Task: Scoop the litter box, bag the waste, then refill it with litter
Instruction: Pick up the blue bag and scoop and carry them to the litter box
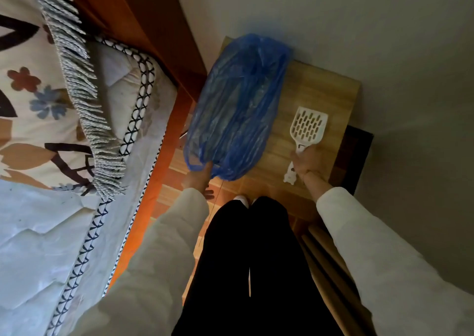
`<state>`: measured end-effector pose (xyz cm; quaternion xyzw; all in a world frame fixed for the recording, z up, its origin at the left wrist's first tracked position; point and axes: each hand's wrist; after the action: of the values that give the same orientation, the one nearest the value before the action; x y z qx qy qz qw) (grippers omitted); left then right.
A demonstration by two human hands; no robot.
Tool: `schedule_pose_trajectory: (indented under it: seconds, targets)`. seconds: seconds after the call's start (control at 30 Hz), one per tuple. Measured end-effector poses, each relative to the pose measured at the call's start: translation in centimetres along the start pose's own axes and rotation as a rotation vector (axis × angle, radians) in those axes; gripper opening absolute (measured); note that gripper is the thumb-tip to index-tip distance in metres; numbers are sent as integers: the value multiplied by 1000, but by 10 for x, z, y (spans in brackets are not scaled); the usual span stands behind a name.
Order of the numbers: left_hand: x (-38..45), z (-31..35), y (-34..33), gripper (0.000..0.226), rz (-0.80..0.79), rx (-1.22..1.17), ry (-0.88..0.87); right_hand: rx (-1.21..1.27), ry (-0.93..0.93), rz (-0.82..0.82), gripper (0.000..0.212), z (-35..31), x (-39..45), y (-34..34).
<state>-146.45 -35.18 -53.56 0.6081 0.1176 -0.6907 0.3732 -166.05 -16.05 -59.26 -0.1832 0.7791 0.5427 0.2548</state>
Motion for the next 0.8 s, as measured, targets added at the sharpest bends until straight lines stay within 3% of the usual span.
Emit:
schedule_pose_trajectory:
  seconds: [0.1,0.27,0.4,0.8]
  targets:
    - [19,-4,-5,79,3,-122,24,2,-20,26,48,-1,5,-9]
    - [34,-6,-13,48,77,-297,-38,53,-24,6,42,3,12,-15]
    - [16,-4,-10,47,144,-388,-102,206,9,-1,38,2,-4,-1]
    - [-124,14,37,40,34,-463,-560,447,72,-10,23,-42,-102,103]
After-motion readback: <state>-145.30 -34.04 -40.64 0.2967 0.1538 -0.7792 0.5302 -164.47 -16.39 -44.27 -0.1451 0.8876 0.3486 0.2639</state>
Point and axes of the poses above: each hand's wrist, its own x-axis towards the middle knuckle, its own y-axis out of the back of the hand, z = x × y, and after that the axes turned 2 degrees about -y, right-handed
